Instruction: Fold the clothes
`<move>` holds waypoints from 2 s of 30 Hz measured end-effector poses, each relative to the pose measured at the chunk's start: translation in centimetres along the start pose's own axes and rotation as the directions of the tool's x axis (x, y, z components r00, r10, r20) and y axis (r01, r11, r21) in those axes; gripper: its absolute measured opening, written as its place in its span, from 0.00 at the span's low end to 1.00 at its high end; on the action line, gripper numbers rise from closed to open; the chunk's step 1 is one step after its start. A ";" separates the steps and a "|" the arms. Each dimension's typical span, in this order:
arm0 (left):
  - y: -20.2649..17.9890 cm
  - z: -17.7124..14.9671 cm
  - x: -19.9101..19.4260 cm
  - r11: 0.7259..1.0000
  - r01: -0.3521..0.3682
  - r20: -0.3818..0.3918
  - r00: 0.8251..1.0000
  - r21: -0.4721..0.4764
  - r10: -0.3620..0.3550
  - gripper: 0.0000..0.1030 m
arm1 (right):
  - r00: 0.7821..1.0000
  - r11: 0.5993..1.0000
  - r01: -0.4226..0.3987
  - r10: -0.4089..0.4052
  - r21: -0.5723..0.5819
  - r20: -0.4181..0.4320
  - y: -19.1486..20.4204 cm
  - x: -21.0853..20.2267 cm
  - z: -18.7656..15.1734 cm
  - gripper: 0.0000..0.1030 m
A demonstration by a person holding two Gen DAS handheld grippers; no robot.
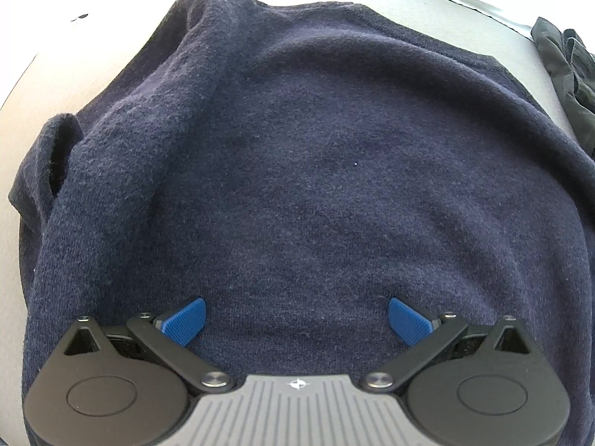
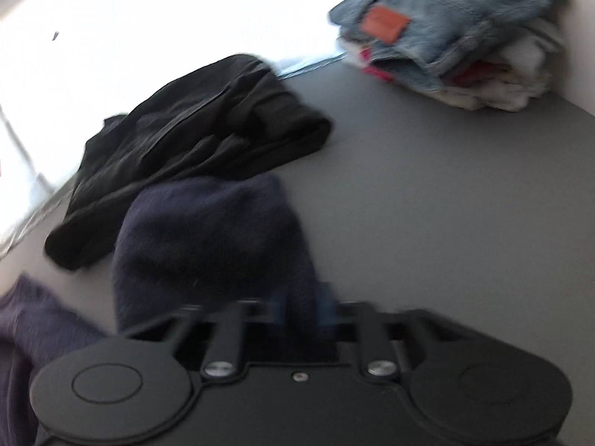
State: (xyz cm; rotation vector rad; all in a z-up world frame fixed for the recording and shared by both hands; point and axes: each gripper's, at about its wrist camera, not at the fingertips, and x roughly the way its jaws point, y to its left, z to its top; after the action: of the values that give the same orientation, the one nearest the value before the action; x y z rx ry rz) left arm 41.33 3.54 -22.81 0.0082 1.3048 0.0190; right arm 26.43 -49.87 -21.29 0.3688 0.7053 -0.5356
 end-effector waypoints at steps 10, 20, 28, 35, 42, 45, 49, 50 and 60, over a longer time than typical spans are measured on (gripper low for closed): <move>0.2 0.6 -0.1 1.000 0.002 0.004 1.000 0.003 -0.002 1.00 | 0.913 0.967 0.253 -0.229 -0.028 0.338 0.7 -11.5 0.4 0.08; 0.2 1.3 -0.1 1.000 0.006 0.016 1.000 0.008 -0.006 1.00 | 0.940 0.925 0.340 -0.330 0.171 -0.084 -2.4 -6.6 -4.9 0.13; 0.3 1.9 -0.2 1.000 0.015 0.026 1.000 -0.003 -0.015 1.00 | 0.939 0.939 0.334 -0.339 0.079 0.052 0.3 -7.0 -2.3 0.38; 4.0 1.5 -3.7 0.992 0.050 0.162 0.986 -0.114 -0.031 0.94 | 0.997 0.980 0.015 0.001 -0.198 0.079 8.6 -5.5 -0.5 0.25; 8.8 -2.4 -7.7 0.933 0.060 0.306 0.950 -0.356 0.056 0.77 | 0.958 0.870 -0.271 0.287 -0.412 -0.024 21.0 -2.2 -0.2 0.15; 10.9 -2.6 -8.0 0.931 0.002 0.299 0.947 -0.366 0.115 0.76 | 0.932 0.818 -0.351 0.355 -0.457 -0.080 26.1 0.0 0.1 0.32; 12.7 -2.8 -7.5 0.926 -0.001 0.271 0.956 -0.378 0.111 0.77 | 0.918 0.796 -0.395 0.360 -0.459 -0.165 31.7 4.4 0.5 0.40; 12.7 -2.6 -7.0 0.926 -0.002 0.265 0.958 -0.378 0.111 0.77 | 0.910 0.790 -0.415 0.367 -0.452 -0.195 32.7 5.3 0.6 0.40; 13.9 -1.0 -2.6 0.925 0.006 0.226 0.970 -0.380 0.087 0.79 | 0.849 0.693 -0.520 0.358 -0.499 -0.389 37.6 9.2 0.6 0.18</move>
State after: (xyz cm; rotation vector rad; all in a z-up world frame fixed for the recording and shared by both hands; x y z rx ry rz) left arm 39.56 17.36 -20.33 -0.2867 1.0408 0.2985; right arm 54.31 -23.05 -22.01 0.0074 0.9640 0.2236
